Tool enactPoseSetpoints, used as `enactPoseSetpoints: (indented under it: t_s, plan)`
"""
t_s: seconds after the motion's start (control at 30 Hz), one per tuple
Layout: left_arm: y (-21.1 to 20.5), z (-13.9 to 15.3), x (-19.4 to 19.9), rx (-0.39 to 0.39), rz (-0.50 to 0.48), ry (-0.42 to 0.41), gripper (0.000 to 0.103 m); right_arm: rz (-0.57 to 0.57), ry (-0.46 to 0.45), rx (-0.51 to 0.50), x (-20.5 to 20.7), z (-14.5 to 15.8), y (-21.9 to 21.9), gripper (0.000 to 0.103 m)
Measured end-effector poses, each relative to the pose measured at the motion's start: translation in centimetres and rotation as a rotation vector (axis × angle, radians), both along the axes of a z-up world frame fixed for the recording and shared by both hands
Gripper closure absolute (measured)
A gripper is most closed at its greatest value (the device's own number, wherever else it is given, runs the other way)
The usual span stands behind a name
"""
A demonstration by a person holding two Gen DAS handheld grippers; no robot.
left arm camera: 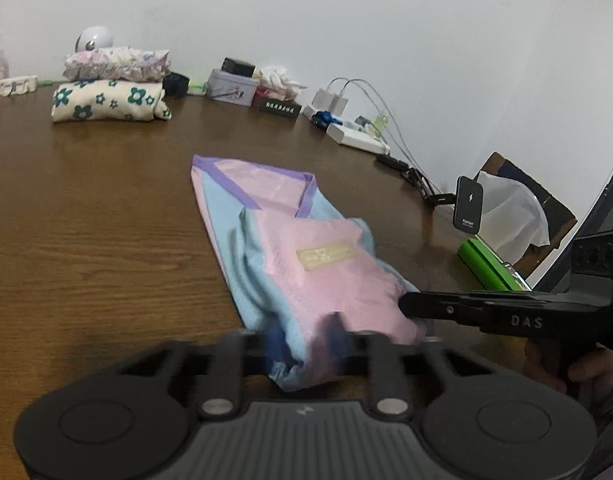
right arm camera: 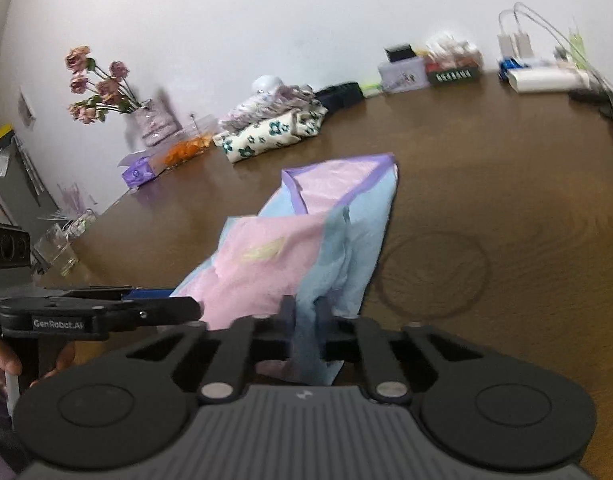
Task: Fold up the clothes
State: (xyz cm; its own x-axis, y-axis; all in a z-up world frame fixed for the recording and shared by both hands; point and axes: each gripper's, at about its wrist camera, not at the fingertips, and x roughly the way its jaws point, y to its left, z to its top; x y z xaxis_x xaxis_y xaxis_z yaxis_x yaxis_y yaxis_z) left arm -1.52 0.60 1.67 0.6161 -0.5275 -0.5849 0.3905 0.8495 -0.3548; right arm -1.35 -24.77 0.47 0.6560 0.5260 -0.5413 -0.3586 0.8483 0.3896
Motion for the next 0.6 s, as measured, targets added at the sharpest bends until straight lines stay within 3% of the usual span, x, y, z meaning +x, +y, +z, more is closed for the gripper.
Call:
enactPoseSetpoints:
  t_s: [0.07, 0.1, 0.17, 0.23, 0.27, 0.33, 0.4, 0.43, 0.6]
  plan:
    - [0.3, -0.4, -0.1, -0.001, -0.001, 0.013, 0.09, -0.002, -0.004, -0.004, -0.9, 0.3, 0.1, 0.096]
    - [0.5, -0.6, -0.2, 0.001, 0.005, 0.009, 0.084, 0.0, -0.006, -0.002, -1.1, 0.5, 0.1, 0.096]
    - [0.9, -0.2, 0.1, 0.016, 0.029, -0.012, 0.06, -0.003, -0.016, -0.011, -1.3, 0.8, 0.2, 0.089]
    - [1.1, 0.5, 0.9, 0.021, 0.043, -0.036, 0.049, -0.017, -0.048, -0.023, -1.0, 1.6, 0.2, 0.076]
    - [1.1, 1.0, 1.4, 0.018, 0.043, -0.049, 0.049, -0.025, -0.066, -0.028, -0.8, 2.1, 0.3, 0.074]
    - [0.9, 1.6, 3.0, 0.005, 0.056, -0.044, 0.055, -0.039, -0.1, -0.03, 0.4, 2.8, 0.7, 0.073]
    - [0.1, 1.5, 4.8, -0.003, 0.044, -0.014, 0.086, -0.058, -0.108, -0.026, 1.9, 3.2, 1.2, 0.075]
    - [-0.4, 1.1, 5.7, 0.008, 0.046, 0.021, 0.103, -0.074, -0.081, -0.02, 3.0, 2.9, 1.4, 0.081]
    - [-0.2, -0.4, 6.4, -0.002, 0.056, 0.07, 0.099, -0.095, 0.017, -0.064, 5.6, 0.9, 2.5, 0.093]
